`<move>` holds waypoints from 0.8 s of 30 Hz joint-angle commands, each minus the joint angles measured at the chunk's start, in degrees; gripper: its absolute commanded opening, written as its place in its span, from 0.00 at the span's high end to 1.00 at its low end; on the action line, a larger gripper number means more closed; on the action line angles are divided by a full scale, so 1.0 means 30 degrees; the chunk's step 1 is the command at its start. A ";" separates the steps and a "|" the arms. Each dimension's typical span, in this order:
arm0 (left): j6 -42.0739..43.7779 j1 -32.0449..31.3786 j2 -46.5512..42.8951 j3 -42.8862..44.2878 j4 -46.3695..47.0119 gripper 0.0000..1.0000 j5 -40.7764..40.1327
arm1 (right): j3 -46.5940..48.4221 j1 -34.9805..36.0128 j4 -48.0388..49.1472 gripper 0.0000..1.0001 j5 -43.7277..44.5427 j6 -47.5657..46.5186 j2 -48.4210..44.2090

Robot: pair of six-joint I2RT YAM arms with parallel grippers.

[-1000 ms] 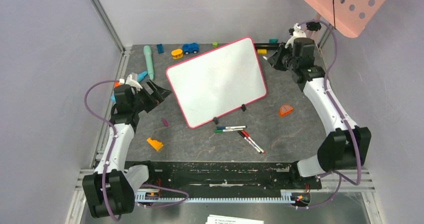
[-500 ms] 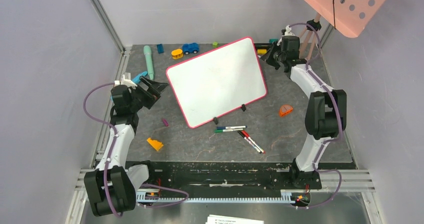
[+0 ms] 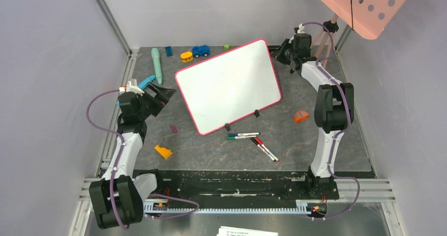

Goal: Write a sentence on the whiteboard
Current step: Adjust the whiteboard at the center of the board.

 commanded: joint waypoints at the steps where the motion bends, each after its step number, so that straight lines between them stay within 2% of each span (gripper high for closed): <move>1: -0.0337 -0.0198 0.0205 -0.0132 0.0905 0.00 -0.0443 | 0.1546 -0.0129 0.0797 1.00 -0.0544 0.1138 0.1181; 6: 0.0567 -0.2149 0.0419 0.0471 0.0404 0.00 -0.1811 | 0.2207 -0.0106 0.0804 1.00 -0.0926 0.1841 0.2322; 9: 0.0714 -0.4149 0.1278 0.0542 0.1721 0.00 -0.2120 | 0.2477 -0.0112 0.0790 1.00 -0.1225 0.2187 0.2835; 12: 0.1122 -0.5183 0.2012 0.0478 0.3079 0.02 -0.1991 | 0.2635 -0.0048 0.0729 1.00 -0.1440 0.2356 0.3039; 24: 0.2349 -0.5205 0.3465 0.1035 0.3401 0.05 -0.2211 | 0.0099 0.0187 0.2095 1.00 -0.1619 0.2517 0.1484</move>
